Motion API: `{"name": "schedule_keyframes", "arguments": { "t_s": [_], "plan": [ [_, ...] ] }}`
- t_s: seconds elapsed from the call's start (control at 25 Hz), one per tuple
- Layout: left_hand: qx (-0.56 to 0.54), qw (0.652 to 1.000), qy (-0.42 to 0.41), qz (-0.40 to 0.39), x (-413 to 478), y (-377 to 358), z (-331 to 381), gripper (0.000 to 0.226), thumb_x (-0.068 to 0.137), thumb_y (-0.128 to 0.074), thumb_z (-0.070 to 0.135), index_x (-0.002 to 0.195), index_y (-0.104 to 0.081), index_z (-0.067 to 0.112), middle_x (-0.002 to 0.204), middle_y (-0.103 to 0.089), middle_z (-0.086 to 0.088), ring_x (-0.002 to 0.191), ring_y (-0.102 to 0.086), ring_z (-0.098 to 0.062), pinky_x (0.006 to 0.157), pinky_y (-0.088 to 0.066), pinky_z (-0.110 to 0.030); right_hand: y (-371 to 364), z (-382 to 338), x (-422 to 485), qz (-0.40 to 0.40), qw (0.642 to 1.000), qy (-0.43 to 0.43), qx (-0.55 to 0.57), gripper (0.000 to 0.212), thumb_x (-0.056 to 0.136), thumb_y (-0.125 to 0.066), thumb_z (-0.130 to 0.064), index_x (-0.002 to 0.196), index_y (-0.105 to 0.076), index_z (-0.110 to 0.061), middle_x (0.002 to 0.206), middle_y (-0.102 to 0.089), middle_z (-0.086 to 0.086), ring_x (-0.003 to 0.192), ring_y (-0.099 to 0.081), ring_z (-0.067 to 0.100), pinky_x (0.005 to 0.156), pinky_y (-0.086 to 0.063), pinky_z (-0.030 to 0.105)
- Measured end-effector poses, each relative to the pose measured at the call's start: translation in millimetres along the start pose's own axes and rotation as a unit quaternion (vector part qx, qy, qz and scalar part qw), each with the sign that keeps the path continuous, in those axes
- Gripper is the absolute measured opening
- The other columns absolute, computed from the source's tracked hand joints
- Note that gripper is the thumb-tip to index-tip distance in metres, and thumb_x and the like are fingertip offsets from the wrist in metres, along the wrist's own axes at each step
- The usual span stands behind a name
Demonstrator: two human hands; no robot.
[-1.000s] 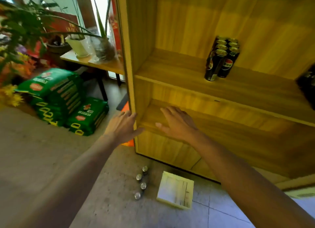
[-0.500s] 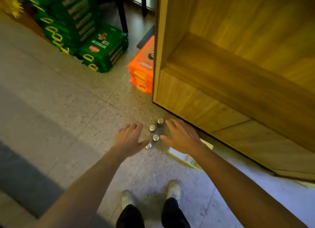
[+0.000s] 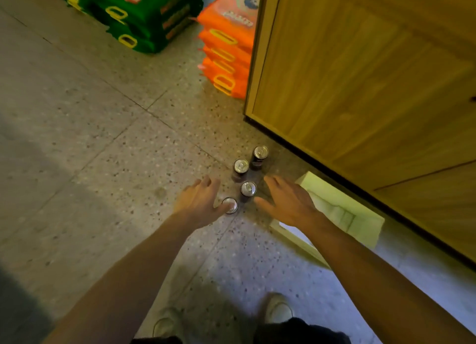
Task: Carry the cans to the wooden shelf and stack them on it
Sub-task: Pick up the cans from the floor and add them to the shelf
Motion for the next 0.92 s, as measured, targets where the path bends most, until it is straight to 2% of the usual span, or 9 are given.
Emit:
{"name": "schedule_keyframes", "arguments": {
  "t_s": [0.12,0.24,0.32,0.44,0.6,0.92],
  "plan": [
    [-0.006,1.0,0.001,0.008,23.7,-64.6,-16.7,0.068,0.082,-0.049,0.073,0.122,-0.049,0.019,0.114,-0.059,-0.005,0.105,-0.057,-0.03,0.078,-0.05,-0.043,-58.4,16.4,34.9,0.008,1.0,-0.002,-0.007,0.074,0.093,-0.043,-0.067,0.148,-0.034,-0.019,0.149,-0.044,0.008,0.129,-0.05,0.029,0.094,-0.05,0.042],
    [-0.015,1.0,0.008,0.004,36.3,-109.2,-25.7,0.077,0.077,-0.052,0.077,0.129,-0.048,0.021,0.123,-0.058,-0.003,0.112,-0.056,-0.028,0.084,-0.049,-0.043,-96.1,25.0,57.2,0.016,1.0,-0.003,0.001,0.077,0.091,-0.046,-0.068,0.149,-0.032,-0.02,0.15,-0.044,0.007,0.13,-0.049,0.028,0.093,-0.05,0.042],
    [-0.035,0.999,0.014,0.007,41.7,-129.7,-24.0,0.075,0.073,-0.056,0.078,0.123,-0.049,0.022,0.12,-0.059,-0.001,0.109,-0.056,-0.026,0.081,-0.048,-0.041,-113.0,26.5,69.3,0.024,0.999,-0.002,0.023,0.077,0.088,-0.049,-0.069,0.147,-0.033,-0.023,0.146,-0.047,0.006,0.127,-0.052,0.028,0.09,-0.052,0.042],
    [-0.075,0.996,0.022,0.043,48.6,-145.2,-20.5,0.063,0.073,-0.066,0.067,0.113,-0.05,0.021,0.112,-0.06,-0.001,0.102,-0.057,-0.027,0.073,-0.048,-0.038,-127.6,23.7,83.3,0.042,0.997,0.007,0.056,0.072,0.084,-0.055,-0.069,0.139,-0.038,-0.026,0.137,-0.055,0.004,0.119,-0.057,0.028,0.084,-0.053,0.042],
    [-0.111,0.989,0.02,0.094,53.4,-152.3,-22.2,0.05,0.073,-0.068,0.058,0.102,-0.05,0.021,0.098,-0.062,0.0,0.087,-0.058,-0.026,0.065,-0.051,-0.039,-130.7,25.9,92.0,0.103,0.988,-0.002,0.113,0.061,0.081,-0.063,-0.065,0.125,-0.047,-0.027,0.121,-0.065,0.001,0.102,-0.065,0.025,0.075,-0.055,0.039],
    [-0.125,0.986,-0.003,0.11,58.1,-154.1,-21.8,0.047,0.068,-0.069,0.054,0.096,-0.051,0.02,0.088,-0.063,0.001,0.075,-0.059,-0.025,0.058,-0.045,-0.034,-135.5,26.5,92.4,0.134,0.979,0.029,0.15,0.057,0.081,-0.069,-0.059,0.123,-0.049,-0.027,0.114,-0.068,0.001,0.095,-0.067,0.023,0.071,-0.057,0.039]
  ]
}}
Point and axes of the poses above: each hand's wrist, its own x-axis towards the middle knuckle, its own y-axis out of the back of the hand, z = x × y, the point moved 10 cm from there along x, towards the middle knuckle
